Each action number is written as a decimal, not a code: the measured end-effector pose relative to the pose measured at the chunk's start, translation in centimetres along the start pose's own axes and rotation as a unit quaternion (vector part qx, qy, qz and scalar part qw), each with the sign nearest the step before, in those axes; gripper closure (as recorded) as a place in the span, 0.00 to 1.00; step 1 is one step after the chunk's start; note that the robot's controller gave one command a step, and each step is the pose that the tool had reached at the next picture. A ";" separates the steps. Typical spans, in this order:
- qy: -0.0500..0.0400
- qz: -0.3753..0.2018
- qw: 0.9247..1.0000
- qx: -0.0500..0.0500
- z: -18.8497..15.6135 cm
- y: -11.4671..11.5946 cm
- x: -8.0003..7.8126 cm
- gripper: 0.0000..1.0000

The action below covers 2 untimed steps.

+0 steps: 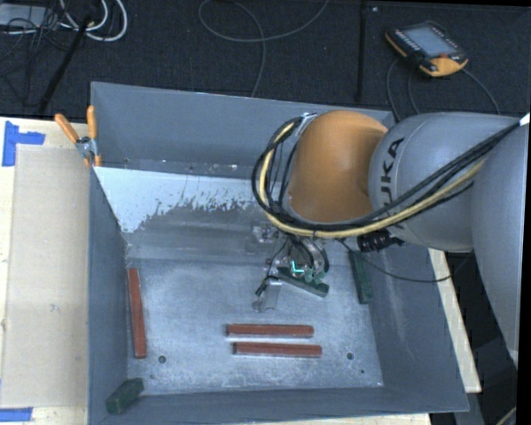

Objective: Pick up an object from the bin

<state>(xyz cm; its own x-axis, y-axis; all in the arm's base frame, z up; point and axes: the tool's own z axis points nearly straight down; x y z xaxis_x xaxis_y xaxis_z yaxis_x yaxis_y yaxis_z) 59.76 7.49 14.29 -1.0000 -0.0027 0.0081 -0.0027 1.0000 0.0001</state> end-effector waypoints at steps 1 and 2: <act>-0.004 0.001 1.000 0.000 -0.4 0.0 -0.2 0.00; -0.009 -0.053 0.999 0.000 1.8 -0.7 2.1 0.00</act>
Offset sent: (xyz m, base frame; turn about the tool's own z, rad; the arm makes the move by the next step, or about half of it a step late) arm -0.0658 -0.0244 -0.0629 -0.2774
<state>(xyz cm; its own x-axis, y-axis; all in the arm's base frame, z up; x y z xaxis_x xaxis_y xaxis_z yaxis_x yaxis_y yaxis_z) 57.69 6.80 12.53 -0.9939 -0.1094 -0.0095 -0.1095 0.9940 0.0006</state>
